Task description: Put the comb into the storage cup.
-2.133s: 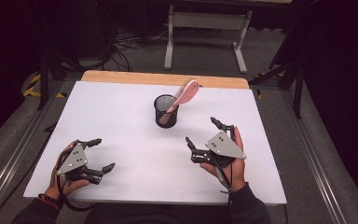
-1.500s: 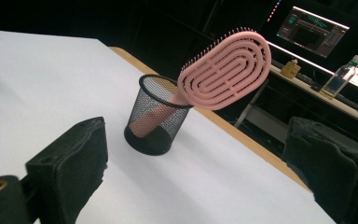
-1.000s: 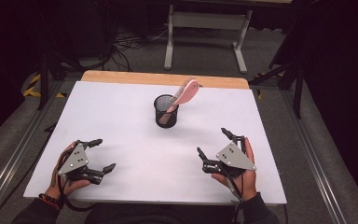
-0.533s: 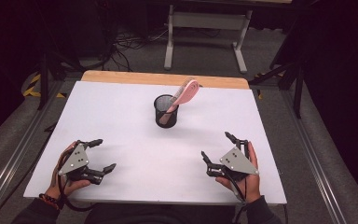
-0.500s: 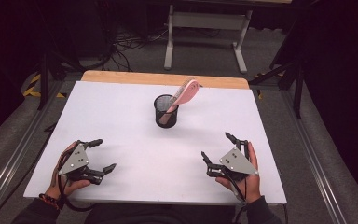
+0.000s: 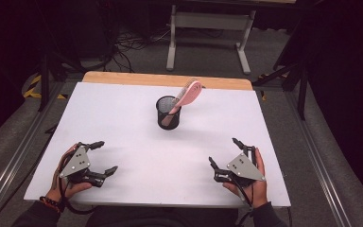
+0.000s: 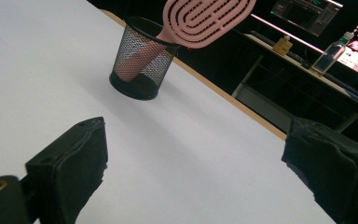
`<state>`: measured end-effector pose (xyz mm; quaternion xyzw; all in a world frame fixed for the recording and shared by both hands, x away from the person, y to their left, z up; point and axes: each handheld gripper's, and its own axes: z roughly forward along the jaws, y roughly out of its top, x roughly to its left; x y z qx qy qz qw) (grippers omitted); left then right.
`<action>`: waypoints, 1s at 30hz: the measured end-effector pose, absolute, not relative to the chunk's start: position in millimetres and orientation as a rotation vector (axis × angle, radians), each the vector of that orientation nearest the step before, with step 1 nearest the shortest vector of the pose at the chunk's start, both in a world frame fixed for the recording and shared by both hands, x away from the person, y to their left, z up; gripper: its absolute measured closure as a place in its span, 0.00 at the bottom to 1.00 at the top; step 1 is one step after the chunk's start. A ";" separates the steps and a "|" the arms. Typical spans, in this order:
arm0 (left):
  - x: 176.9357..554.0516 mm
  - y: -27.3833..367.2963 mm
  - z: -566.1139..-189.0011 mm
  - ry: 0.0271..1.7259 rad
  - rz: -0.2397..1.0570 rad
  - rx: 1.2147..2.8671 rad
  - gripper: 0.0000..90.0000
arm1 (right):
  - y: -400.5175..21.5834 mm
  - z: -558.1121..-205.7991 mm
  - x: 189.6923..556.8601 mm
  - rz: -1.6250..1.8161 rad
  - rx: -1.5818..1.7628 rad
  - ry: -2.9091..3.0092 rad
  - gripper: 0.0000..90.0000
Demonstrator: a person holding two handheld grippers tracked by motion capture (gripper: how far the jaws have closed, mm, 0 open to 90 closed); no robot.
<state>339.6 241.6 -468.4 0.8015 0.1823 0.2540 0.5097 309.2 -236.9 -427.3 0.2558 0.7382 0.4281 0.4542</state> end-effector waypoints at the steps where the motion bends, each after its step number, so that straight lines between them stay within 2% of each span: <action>1: 339.6 241.6 -468.4 0.437 0.613 1.933 0.08 | -238.5 -428.1 309.0 1.062 0.640 1.821 0.08; 20: 340.5 244.0 -468.5 0.458 0.618 1.922 0.08 | -265.5 -445.7 305.6 1.092 0.758 1.842 0.05; 30: 341.0 239.1 -467.2 0.448 0.625 1.926 0.07 | -266.9 -446.6 300.5 1.116 0.768 1.807 0.05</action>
